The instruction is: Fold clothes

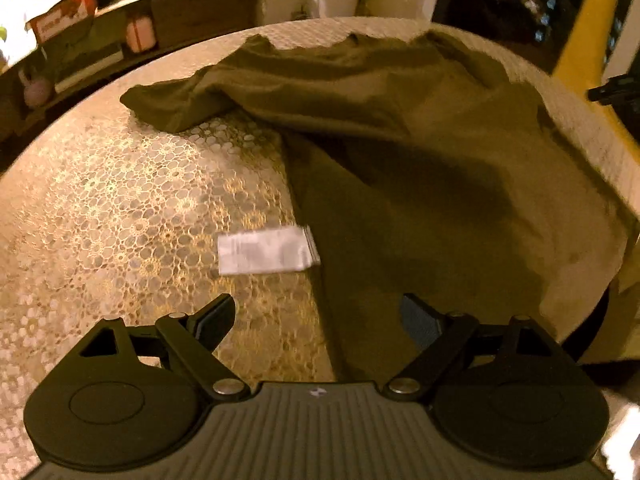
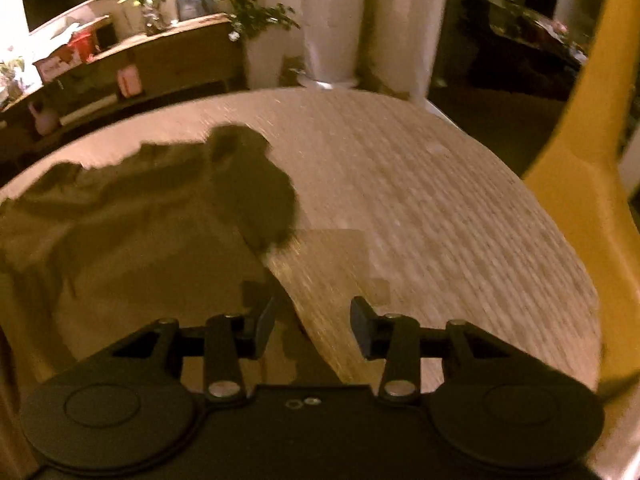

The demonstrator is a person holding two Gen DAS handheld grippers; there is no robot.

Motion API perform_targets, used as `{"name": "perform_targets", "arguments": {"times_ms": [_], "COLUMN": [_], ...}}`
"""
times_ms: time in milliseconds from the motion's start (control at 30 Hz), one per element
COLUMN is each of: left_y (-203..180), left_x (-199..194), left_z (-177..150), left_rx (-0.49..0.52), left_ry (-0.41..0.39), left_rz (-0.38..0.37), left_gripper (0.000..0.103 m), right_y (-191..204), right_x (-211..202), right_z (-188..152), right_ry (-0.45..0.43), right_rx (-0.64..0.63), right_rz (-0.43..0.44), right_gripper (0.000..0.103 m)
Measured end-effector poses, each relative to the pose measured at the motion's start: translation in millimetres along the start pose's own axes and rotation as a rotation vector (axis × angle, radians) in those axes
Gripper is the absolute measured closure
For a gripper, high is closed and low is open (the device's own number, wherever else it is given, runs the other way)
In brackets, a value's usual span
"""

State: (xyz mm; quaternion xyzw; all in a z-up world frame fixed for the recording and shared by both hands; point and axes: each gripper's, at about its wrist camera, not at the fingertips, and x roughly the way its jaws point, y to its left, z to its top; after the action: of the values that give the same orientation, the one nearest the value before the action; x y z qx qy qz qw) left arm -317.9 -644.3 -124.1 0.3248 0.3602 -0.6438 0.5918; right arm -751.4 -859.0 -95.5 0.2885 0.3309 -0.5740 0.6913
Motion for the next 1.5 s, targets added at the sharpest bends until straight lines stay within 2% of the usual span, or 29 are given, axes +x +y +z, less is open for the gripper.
{"name": "perform_targets", "arguments": {"times_ms": [100,167,267,367,533,700,833,933,1000,1100,1200,1267,1300,1333,1367,1467,1500], "left_y": [3,0,-1,10,35,89,140,155,167,177,183,186,185,182,178,171,168], "left_x": [8,14,32,52,79,95,105,111,114,129,139,144,145,147,149,152,153], "left_z": [11,17,29,46,82,128,162,176,180,185,186,185,185,186,187,189,190], "left_rx": [-0.019,0.004,0.020,-0.021,-0.076,-0.294,-0.400,-0.431,-0.500,-0.555,-0.592,-0.626,-0.630,-0.617,-0.605,-0.572,-0.561], "left_ry": [0.000,-0.013,-0.022,-0.016,-0.024,-0.080,-0.084,-0.095,-0.101,-0.049,-0.033,-0.028,-0.032,-0.028,-0.024,-0.018,-0.016], "left_rz": [-0.059,-0.068,-0.046,-0.016,-0.003,0.072,0.126,0.199,0.176,0.172,0.164,0.120,0.117,0.122,0.127,0.151,0.159], "left_gripper": [0.013,0.013,0.013,0.014,0.014,0.014,0.013,0.013,0.013,0.013,0.013,0.014,0.017,0.038,0.064,0.092,0.095], "right_y": [9,12,17,18,13,16,20,18,19,21,23,22,19,17,15,10,10], "right_x": [29,52,85,114,137,142,143,149,153,157,156,153,152,151,150,154,156], "right_z": [30,44,60,66,73,82,88,90,89,88,88,90,92,93,94,93,93], "right_ry": [-0.001,0.016,0.050,0.081,0.090,0.103,0.108,0.113,0.122,0.127,0.123,0.109,0.100,0.091,0.085,0.091,0.096], "right_rx": [0.050,0.085,0.131,0.164,0.198,0.183,0.154,0.164,0.165,0.174,0.182,0.197,0.211,0.225,0.240,0.267,0.272], "right_rz": [0.034,0.050,0.057,0.060,0.076,0.106,0.101,0.104,0.108,0.121,0.148,0.165,0.173,0.181,0.185,0.184,0.179], "right_gripper": [0.000,0.000,0.000,0.000,0.000,0.000,0.000,0.000,0.000,0.000,0.000,0.000,0.000,0.000,0.000,0.000,0.000]}}
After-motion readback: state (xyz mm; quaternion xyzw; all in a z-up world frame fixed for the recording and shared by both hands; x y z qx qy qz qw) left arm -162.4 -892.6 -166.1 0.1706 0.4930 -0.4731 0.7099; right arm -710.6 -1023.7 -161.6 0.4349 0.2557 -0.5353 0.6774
